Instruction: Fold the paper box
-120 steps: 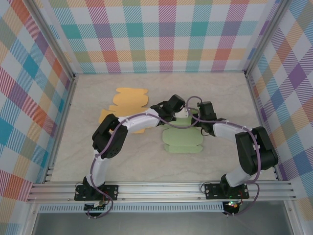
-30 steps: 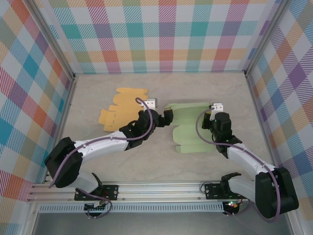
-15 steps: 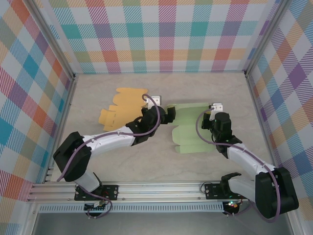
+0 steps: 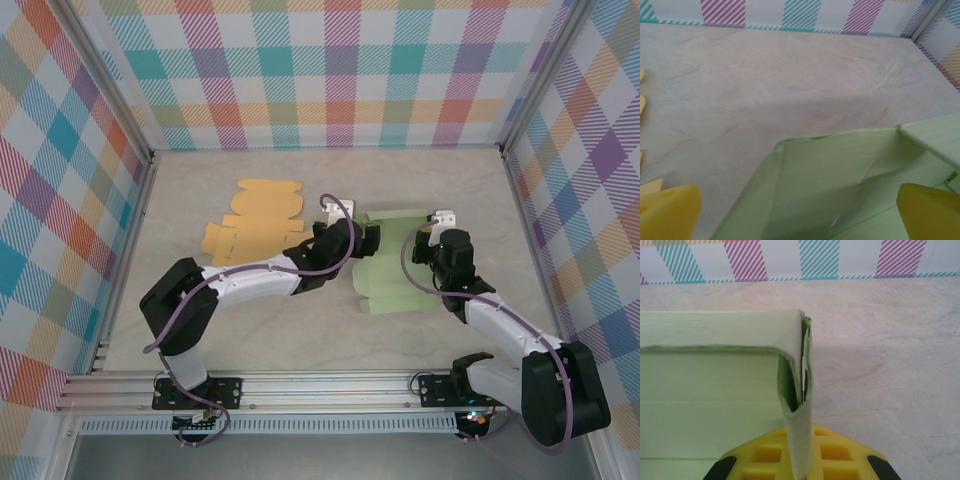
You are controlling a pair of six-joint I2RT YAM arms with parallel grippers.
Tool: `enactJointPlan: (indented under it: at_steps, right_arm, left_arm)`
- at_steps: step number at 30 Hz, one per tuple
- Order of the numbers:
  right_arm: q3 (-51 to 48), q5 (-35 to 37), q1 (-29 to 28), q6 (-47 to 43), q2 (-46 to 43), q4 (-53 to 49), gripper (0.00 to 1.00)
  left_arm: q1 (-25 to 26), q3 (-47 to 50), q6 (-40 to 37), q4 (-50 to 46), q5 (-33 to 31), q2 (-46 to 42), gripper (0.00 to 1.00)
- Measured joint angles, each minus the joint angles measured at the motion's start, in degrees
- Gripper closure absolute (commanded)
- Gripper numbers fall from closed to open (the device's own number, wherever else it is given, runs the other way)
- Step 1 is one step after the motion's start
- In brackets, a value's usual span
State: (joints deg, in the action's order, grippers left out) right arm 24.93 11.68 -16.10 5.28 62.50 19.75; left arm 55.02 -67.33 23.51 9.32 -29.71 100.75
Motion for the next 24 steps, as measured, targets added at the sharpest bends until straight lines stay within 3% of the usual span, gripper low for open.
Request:
enactJointPlan:
  at_steps: [8,17,20,24]
  right_arm:
    - [0.0,0.0,0.0,0.3,0.0,0.4,1.0]
    - [0.0,0.0,0.0,0.3,0.0,0.4,1.0]
    - [0.0,0.0,0.0,0.3,0.0,0.4,1.0]
    - [0.0,0.0,0.0,0.3,0.0,0.4,1.0]
  left_arm:
    - [0.8,1.0,1.6,0.9,-2.7,-0.7,0.0]
    - [0.8,16.4,8.5,-2.8,-4.2,-18.2,0.01]
    - [0.9,20.9,11.3,-2.4,-1.6,-22.0,0.04]
    - [1.1,23.8,14.9,-0.3,4.6,-20.5,0.1]
